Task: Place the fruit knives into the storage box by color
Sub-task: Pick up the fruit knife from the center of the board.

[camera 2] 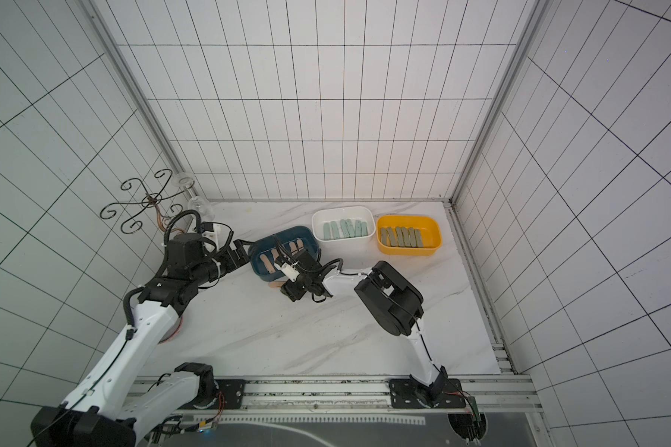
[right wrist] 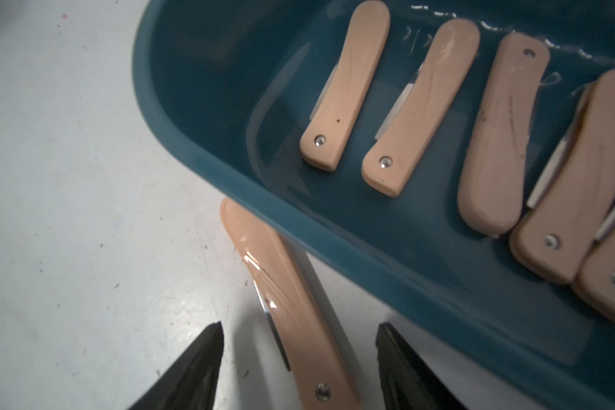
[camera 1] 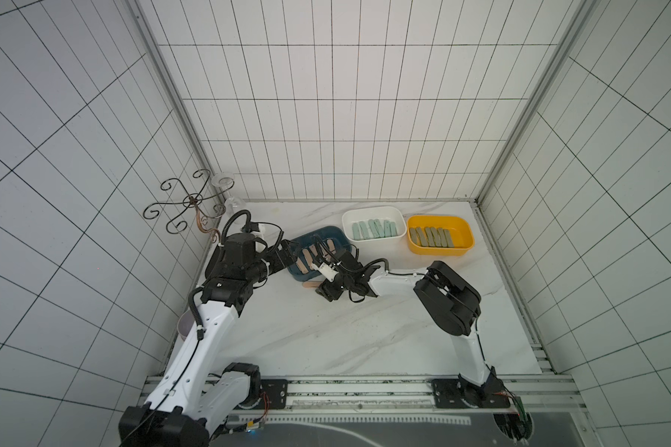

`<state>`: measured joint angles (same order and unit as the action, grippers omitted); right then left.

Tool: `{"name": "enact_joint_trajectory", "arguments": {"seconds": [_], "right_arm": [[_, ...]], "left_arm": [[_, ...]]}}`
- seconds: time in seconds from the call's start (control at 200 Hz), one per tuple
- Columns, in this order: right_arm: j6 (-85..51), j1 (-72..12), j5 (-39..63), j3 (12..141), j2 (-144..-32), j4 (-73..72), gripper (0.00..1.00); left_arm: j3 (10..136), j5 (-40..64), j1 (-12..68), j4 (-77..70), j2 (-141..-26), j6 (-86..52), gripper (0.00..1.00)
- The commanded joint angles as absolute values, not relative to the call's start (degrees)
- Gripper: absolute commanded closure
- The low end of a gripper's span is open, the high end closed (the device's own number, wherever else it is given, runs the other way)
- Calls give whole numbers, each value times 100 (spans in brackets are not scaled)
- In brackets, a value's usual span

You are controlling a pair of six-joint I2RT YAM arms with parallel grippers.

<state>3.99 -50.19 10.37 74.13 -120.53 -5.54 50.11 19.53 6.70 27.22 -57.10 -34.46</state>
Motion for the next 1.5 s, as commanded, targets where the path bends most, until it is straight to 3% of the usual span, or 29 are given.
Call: {"name": "enact_joint_trajectory", "arguments": {"seconds": [0.0,0.285,0.795,1.36,1.495], "right_arm": [[593,-5213,1265,7940,-12278,-118,32],[509,-5550,1149,7947,-12281,-79,40],[-316,-5862,-655,8982,-13078,452,48],[-683,-5995,-976,8537,-12627,281,74],[-790,-5987,-950,8321,-12357,146,76]], "left_arm": [[4948,1943,685,2602,-5660,-3427,3],[4940,1958,666,2567,-5677,-3428,3],[4922,1933,339,2532,-5570,-3577,3],[4931,1948,325,2452,-5592,-3639,3],[4939,1950,323,2443,-5614,-3647,3]]}}
